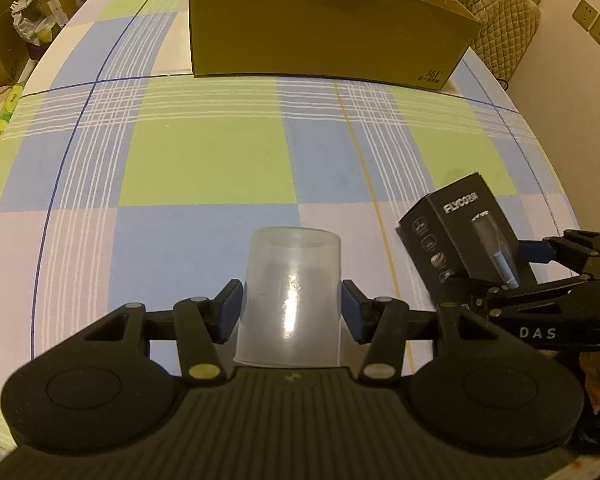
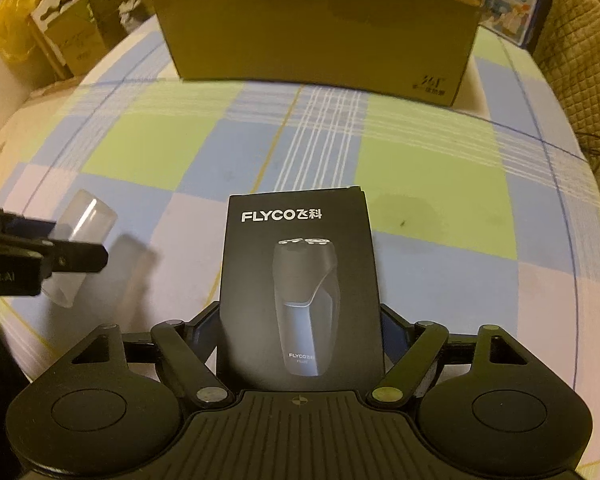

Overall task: Organize objects
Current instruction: 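Lift the plastic cup and shaver box and carry both toward the box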

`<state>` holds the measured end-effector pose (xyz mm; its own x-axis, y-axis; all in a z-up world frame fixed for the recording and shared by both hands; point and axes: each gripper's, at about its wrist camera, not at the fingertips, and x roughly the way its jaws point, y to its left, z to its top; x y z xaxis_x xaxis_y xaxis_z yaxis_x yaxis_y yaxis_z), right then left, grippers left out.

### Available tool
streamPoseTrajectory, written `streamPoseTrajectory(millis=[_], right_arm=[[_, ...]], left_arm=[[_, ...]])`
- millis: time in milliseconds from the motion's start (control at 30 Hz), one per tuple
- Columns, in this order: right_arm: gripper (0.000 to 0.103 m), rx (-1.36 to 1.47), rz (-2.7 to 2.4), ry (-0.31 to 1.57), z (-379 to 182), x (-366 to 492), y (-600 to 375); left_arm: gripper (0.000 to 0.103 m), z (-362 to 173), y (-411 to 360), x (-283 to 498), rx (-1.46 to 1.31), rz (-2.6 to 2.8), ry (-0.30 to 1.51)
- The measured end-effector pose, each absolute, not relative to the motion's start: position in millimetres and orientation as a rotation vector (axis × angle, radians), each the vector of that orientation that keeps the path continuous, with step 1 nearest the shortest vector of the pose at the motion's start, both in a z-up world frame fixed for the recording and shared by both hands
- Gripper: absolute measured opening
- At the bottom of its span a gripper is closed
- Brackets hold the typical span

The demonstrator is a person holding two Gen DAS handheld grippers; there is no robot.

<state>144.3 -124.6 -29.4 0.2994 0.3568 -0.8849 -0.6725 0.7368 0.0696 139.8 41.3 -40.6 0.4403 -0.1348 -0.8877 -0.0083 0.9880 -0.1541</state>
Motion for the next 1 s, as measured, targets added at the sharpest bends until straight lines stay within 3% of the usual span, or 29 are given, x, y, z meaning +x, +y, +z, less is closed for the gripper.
streamPoseTrajectory(millis=[1000], right_arm=[[0.076,-0.216,0.645,0.99,20,124,-171]], left_arm=[[0.047,0,3,124,-0.121,-0.121,1.047]])
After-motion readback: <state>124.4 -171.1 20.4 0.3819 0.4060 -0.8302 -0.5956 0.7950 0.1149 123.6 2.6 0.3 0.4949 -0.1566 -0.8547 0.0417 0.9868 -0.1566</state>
